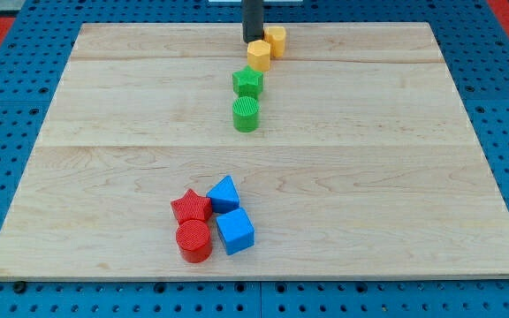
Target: Keep yellow heart above yellow hexagon
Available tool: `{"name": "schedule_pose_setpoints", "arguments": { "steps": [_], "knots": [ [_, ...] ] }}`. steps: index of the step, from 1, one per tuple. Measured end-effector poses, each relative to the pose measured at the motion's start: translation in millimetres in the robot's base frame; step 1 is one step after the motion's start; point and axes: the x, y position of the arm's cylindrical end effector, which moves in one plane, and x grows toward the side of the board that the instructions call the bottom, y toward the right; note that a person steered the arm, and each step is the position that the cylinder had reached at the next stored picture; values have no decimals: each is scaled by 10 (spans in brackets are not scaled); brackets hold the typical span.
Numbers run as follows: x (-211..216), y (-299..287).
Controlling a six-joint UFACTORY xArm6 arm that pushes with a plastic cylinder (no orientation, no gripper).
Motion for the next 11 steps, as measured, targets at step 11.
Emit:
{"name": "schedule_pose_setpoints", "arguments": {
  "steps": [11],
  "knots": [
    [186,351]
  ]
}}
